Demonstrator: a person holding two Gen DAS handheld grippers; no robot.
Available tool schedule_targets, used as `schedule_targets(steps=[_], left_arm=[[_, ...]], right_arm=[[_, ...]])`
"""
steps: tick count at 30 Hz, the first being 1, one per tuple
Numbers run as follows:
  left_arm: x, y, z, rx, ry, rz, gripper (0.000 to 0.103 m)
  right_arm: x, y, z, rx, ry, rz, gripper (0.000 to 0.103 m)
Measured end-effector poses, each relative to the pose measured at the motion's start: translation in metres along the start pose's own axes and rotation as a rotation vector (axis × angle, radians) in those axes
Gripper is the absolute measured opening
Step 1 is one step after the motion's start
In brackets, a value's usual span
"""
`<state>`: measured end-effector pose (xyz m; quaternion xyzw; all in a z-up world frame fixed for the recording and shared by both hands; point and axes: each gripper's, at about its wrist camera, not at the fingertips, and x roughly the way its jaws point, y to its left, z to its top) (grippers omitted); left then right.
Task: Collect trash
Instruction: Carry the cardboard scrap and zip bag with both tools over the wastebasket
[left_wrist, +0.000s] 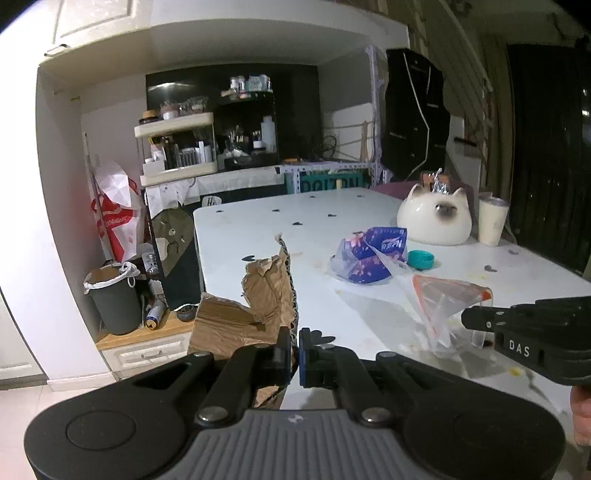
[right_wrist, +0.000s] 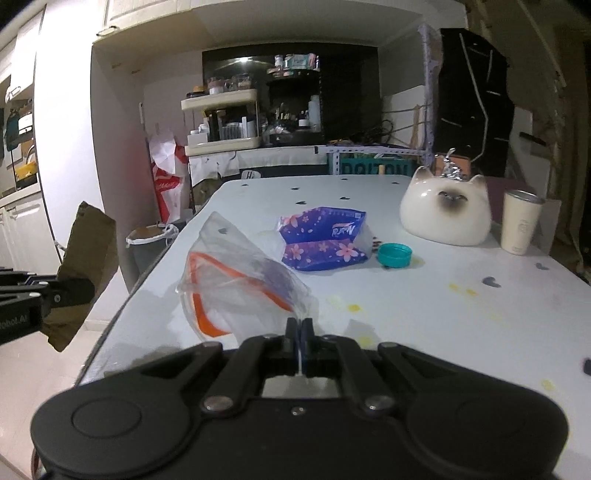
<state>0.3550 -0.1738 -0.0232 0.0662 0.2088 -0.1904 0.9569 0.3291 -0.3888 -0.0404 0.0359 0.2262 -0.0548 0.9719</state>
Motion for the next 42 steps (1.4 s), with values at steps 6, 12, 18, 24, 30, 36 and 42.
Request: schedule_targets(steps=[6,12,18,24,30,36,42], left_arm=[[-0.034,0.013,-0.009,-0.073,-0.029,-0.025,0.004],[-0.068,0.027,-0.016,-0.105,-0.051,-0.017,0.004],[-0.095,0.047,-0.02,-0.119,-0.066,0.0,0.004],[-0.114,0.076,-0.032,-0.138,-0.059,0.031,0.004],[-0.127,0.117,-0.043,-0.17,-0.051,0.091,0.004],[-0.132,0.158,-0.063,-0.208,-0.012,0.15,0.004],[-0.118,0.193,-0.09,-0.261,0.066,0.167,0.004]], right_arm=[[-0.042,0.012,-0.001,0.025,-0.035,0.003,0.001],[-0.077,0.031,0.005,0.019,-0.078,0.009,0.001],[-0.095,0.059,0.006,0.005,-0.091,0.036,0.001],[-0.094,0.091,0.003,0.008,-0.076,0.086,0.001],[-0.085,0.131,0.0,-0.006,-0.053,0.146,0.001],[-0.062,0.176,-0.01,-0.012,0.014,0.232,0.001],[-0.028,0.213,-0.03,-0.031,0.124,0.277,0.001]])
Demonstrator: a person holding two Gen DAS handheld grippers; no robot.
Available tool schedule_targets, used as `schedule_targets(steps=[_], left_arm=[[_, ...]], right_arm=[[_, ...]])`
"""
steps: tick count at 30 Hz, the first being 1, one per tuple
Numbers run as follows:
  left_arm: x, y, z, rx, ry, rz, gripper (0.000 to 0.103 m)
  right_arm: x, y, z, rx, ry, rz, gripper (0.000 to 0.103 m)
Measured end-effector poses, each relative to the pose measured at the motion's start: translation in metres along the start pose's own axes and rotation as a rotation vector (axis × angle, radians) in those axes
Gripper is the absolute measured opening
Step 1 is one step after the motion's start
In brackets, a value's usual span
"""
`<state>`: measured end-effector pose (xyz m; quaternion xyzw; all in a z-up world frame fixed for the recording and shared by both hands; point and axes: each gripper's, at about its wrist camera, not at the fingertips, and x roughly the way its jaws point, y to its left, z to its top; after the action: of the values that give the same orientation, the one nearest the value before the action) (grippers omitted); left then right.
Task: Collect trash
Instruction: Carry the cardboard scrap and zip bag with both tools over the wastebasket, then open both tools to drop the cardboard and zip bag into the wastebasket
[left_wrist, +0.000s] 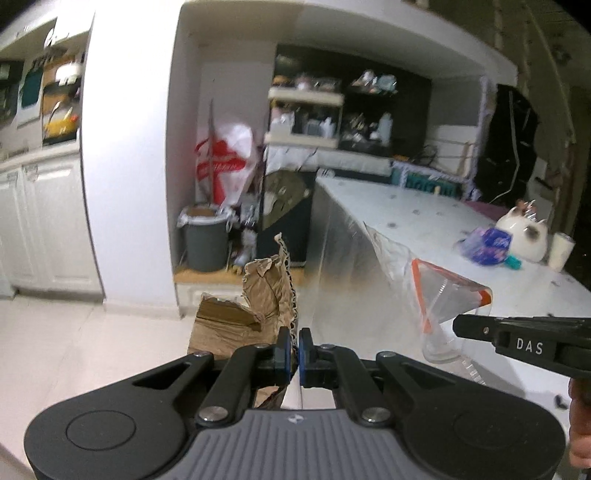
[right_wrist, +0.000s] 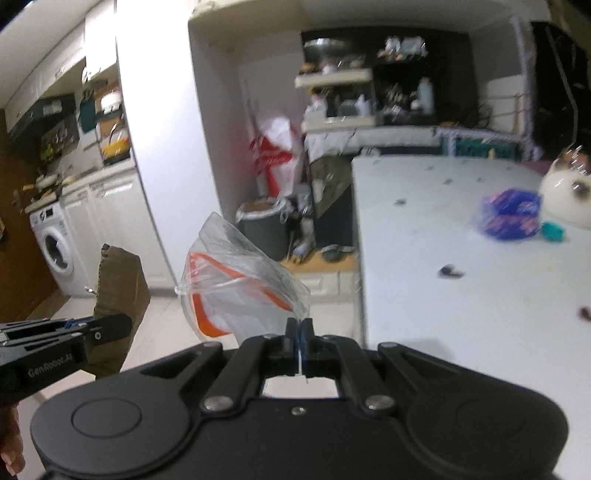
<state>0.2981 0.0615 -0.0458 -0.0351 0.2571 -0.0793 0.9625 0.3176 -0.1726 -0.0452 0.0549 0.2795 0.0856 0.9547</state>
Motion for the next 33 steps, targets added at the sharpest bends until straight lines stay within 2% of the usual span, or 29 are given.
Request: schedule_targets(steps=[7,15,19,23,33], left_arm=[[0.046,0.036,-0.03,-0.09,0.145,-0.005,0.004],[0.097,0.067,-0.072,-0.17,0.315,-0.003,0.004],[0.118,0.081,-0.092,-0.222,0.389,-0.011,0.004],[0.131,0.088,-0.112,-0.236,0.448,-0.009,0.005],[0.159,0.09,-0.143,-0.297,0.544,-0.01,0.005]], right_arm=[[0.055,0.019,-0.033,0.045,0.178,0.009,0.001],[0.107,0.029,-0.069,0.166,0.339,-0.001,0.001],[0.126,0.041,-0.084,0.138,0.398,-0.04,0.001],[0.142,0.052,-0.103,0.11,0.439,-0.07,0.001],[0.183,0.046,-0.139,0.189,0.597,-0.083,0.002]])
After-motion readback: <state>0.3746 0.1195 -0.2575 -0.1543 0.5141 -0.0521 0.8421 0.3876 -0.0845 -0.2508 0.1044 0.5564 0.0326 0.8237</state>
